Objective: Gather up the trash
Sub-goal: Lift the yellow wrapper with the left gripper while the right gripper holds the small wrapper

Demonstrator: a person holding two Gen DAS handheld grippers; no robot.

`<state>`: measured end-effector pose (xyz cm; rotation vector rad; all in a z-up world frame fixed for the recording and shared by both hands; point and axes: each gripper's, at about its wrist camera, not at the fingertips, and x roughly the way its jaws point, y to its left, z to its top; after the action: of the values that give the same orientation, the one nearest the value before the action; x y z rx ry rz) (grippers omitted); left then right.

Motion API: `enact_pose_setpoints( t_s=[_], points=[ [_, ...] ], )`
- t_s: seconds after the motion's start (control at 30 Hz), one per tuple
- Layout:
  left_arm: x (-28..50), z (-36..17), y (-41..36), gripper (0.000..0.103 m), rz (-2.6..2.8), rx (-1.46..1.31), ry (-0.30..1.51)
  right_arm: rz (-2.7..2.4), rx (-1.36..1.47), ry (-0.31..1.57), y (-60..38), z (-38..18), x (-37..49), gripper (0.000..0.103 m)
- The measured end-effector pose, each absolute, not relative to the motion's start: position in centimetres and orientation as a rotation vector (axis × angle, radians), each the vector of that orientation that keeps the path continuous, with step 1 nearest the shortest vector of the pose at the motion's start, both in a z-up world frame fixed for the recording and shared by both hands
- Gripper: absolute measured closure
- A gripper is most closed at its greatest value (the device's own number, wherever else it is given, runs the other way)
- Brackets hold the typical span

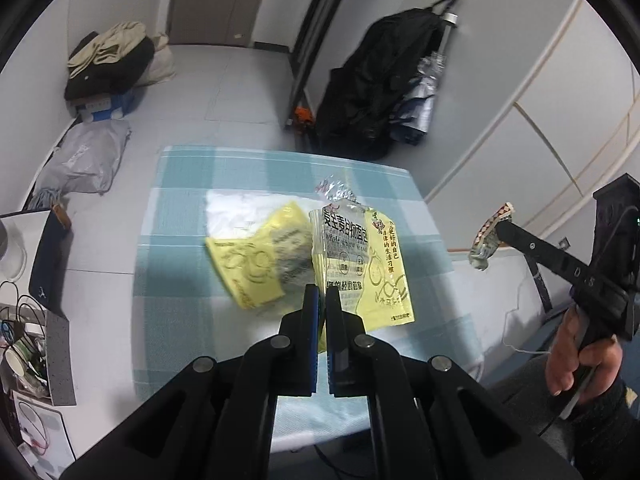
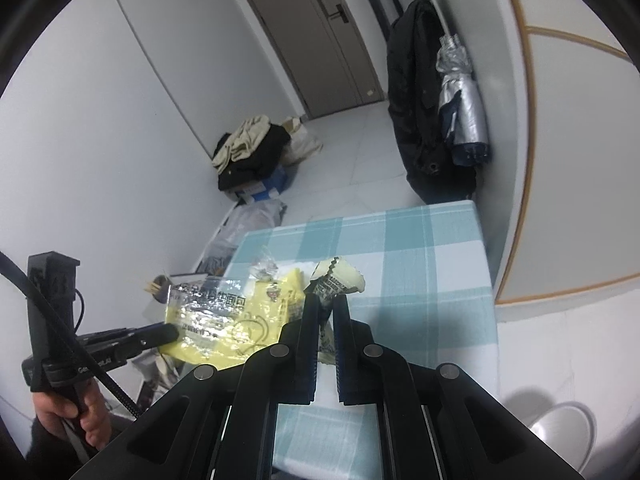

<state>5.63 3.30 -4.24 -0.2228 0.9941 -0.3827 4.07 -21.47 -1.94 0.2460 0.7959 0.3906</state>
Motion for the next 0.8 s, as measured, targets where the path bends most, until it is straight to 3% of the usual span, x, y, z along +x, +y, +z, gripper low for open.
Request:
enact_pose_setpoints(
  t_s=[0.8],
  points=[
    [0.6,3.4,-10.9,0.103,-0.515,-0.035,0.816,0.224,0.308,0.607,-37.0,4.3,-7.4,0.097]
  ],
)
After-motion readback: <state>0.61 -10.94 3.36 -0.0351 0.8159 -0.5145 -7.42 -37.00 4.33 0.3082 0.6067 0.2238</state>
